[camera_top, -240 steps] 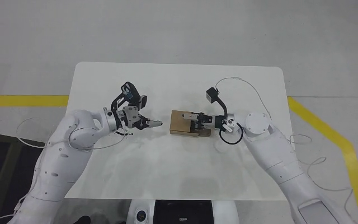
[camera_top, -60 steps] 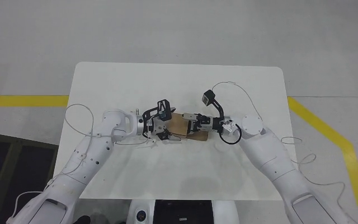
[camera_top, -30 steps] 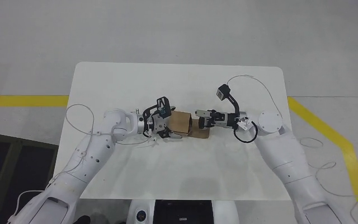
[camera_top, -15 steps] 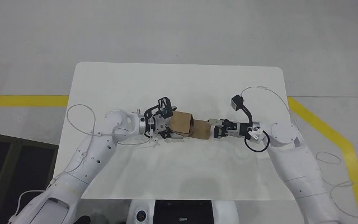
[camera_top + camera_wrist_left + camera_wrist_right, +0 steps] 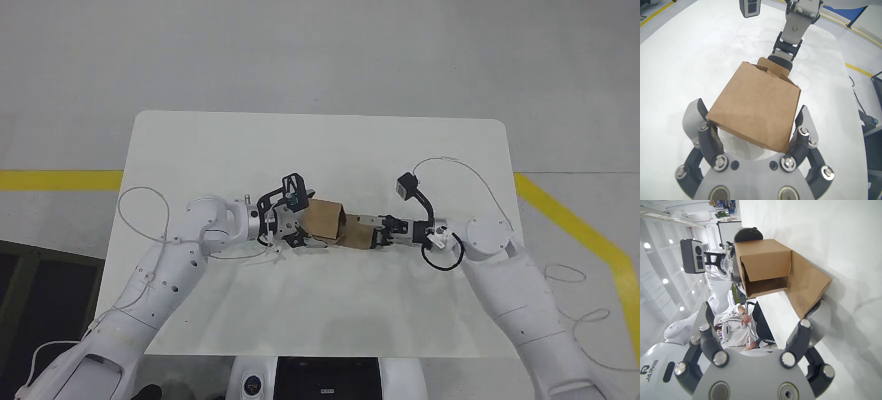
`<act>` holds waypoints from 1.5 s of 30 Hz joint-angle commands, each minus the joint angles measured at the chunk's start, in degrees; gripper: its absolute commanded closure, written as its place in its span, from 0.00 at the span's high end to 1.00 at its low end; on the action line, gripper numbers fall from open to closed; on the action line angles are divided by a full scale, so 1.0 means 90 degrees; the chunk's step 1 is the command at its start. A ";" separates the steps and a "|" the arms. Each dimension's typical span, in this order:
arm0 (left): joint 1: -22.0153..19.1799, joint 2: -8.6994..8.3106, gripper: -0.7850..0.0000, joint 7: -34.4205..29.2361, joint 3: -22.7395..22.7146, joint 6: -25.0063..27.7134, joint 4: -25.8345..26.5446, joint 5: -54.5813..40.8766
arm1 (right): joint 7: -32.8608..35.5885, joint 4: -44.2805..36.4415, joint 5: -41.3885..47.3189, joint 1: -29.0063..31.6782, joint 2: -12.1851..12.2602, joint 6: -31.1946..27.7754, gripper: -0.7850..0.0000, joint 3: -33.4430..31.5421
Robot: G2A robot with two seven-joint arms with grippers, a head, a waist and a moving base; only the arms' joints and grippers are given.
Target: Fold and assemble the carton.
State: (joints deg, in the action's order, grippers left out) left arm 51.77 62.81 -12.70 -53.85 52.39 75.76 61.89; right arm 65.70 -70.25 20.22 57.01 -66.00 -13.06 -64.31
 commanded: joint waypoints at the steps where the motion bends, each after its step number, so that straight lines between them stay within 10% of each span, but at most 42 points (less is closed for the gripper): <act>1: 0.0007 -0.0002 1.00 -0.0004 -0.0007 -0.0005 0.0006 0.0013 | 0.0032 0.0059 0.0177 -0.0035 -0.0007 -0.0086 1.00 -0.0016; 7: 0.0032 -0.0005 1.00 -0.0015 -0.0014 0.0005 0.0011 0.0022 | 0.0272 -0.0006 0.1289 0.0047 -0.0053 -0.0373 1.00 -0.0126; 21: 0.0085 -0.0009 1.00 -0.0059 -0.0023 -0.0023 0.0141 0.0072 | 0.0262 0.0233 0.0010 -0.0469 -0.0127 -0.0413 1.00 0.0489; 41: 0.0081 -0.0001 1.00 -0.0175 -0.0032 -0.0061 0.0082 -0.0034 | 0.0225 0.0477 0.0855 -0.0560 -0.0316 -0.0622 1.00 0.0821; 45: 0.0086 -0.0002 1.00 -0.0194 -0.0033 -0.0068 0.0081 -0.0008 | 0.0052 0.0433 0.0657 -0.0553 -0.0300 -0.0627 0.79 0.0773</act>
State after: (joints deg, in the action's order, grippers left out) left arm 52.53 62.80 -14.45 -54.13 51.81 76.49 61.74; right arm 66.31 -66.21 26.41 51.94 -68.75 -18.76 -57.22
